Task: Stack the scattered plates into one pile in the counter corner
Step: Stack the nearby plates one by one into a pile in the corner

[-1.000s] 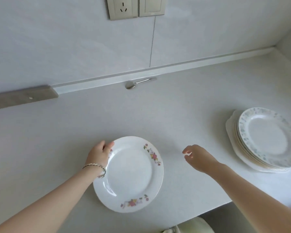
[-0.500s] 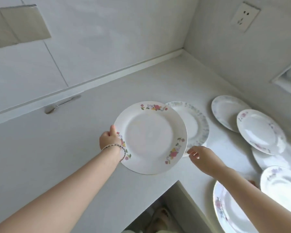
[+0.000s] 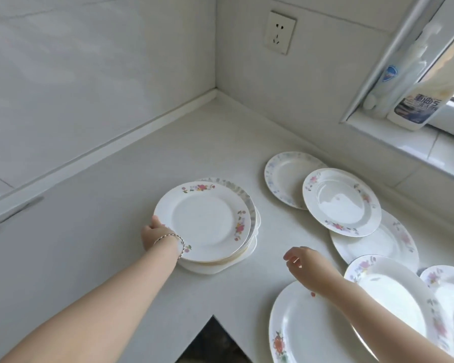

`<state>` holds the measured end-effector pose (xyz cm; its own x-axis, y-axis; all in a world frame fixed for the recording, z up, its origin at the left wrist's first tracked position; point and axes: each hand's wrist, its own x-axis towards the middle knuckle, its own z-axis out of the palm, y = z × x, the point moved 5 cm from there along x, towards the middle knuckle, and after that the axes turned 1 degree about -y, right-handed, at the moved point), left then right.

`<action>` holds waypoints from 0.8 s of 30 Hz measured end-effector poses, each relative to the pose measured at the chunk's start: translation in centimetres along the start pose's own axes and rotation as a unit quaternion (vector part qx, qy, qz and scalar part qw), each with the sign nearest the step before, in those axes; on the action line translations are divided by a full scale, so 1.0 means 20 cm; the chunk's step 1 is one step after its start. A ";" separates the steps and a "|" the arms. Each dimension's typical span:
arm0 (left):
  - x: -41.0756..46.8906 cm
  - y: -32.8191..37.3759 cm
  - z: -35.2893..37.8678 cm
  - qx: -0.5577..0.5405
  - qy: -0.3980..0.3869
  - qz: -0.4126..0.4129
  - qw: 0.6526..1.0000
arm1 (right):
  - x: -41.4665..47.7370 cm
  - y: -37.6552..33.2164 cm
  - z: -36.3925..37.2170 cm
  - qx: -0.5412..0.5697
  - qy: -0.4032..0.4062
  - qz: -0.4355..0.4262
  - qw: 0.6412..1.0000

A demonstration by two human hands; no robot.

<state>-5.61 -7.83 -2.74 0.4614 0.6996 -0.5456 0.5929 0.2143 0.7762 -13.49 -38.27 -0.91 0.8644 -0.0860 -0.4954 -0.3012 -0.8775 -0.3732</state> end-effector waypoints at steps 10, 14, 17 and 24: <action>0.16 0.10 0.11 0.330 -0.144 0.156 0.920 | 0.04 0.00 0.08 0.027 0.016 0.031 0.999; 0.18 0.15 0.09 0.470 -0.165 0.246 0.832 | 0.07 -0.03 0.11 0.024 0.013 0.034 0.999; 0.19 0.14 0.10 0.522 -0.169 0.291 0.783 | 0.08 -0.07 0.15 0.017 0.002 0.028 0.999; 0.14 0.14 0.14 0.651 -0.142 0.333 0.668 | 0.09 -0.04 0.20 0.007 -0.020 0.029 0.999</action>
<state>-0.86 -7.21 -2.94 0.9054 0.1486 -0.3977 0.1812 -0.9824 0.0455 -13.28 -35.85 -4.64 0.8288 -0.1162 -0.5474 -0.3552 -0.8652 -0.3540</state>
